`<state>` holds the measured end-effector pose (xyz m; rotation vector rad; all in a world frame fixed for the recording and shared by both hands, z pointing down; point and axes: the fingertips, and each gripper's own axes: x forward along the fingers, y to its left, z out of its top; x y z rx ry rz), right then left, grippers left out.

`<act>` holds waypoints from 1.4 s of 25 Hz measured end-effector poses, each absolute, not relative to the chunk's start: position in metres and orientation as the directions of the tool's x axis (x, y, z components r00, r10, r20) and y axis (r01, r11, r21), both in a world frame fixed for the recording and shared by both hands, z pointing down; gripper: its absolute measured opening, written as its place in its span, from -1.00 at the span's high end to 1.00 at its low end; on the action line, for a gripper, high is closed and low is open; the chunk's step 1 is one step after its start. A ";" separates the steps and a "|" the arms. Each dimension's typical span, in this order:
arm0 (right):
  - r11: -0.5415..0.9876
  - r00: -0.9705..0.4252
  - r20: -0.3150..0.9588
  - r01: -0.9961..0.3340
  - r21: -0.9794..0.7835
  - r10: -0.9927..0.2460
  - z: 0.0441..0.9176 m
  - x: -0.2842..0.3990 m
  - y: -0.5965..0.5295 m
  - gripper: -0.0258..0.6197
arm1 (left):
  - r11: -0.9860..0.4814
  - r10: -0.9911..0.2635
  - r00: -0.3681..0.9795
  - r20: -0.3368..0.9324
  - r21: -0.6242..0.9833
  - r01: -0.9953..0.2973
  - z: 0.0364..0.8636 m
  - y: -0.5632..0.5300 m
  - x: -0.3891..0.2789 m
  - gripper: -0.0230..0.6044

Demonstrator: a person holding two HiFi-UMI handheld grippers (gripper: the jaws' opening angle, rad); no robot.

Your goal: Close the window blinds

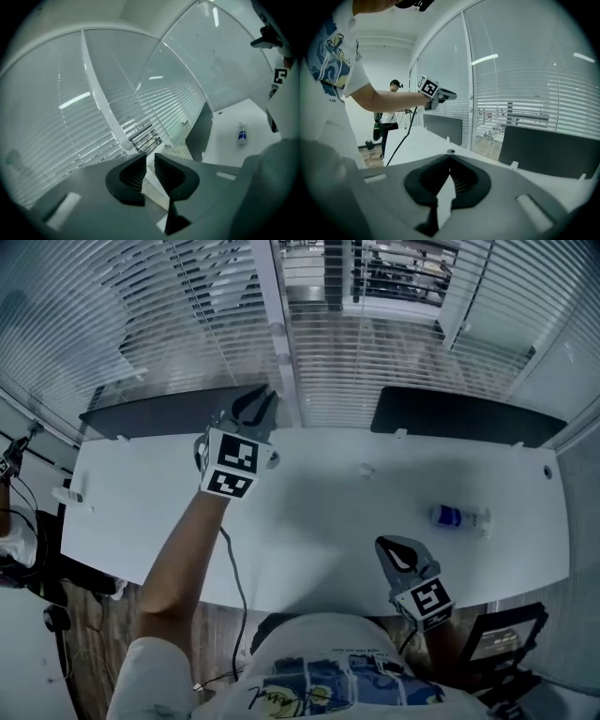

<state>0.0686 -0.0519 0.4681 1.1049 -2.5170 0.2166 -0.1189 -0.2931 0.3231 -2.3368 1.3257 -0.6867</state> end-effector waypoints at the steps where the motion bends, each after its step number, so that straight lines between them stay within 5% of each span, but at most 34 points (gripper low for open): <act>1: 0.682 -0.621 0.404 -0.731 0.009 -0.671 0.472 0.070 -0.054 0.91 | -0.479 -0.875 0.425 0.234 -0.553 -0.682 0.324 -0.305 -0.117 0.73; 17: 0.664 -0.608 0.451 -0.746 -0.044 -0.653 0.499 0.090 -0.072 0.91 | -0.287 -0.949 0.238 0.209 -0.885 -0.367 0.325 -0.420 -0.105 0.44; 25: 0.657 -0.604 0.454 -0.752 -0.052 -0.655 0.498 0.089 -0.078 0.91 | -0.247 -0.955 0.219 0.202 -0.948 -0.202 0.313 -0.440 -0.104 0.44; 35: 0.641 -0.590 0.466 -0.765 -0.062 -0.659 0.500 0.091 -0.081 0.91 | -0.241 -0.954 0.218 0.204 -0.958 -0.156 0.313 -0.447 -0.105 0.51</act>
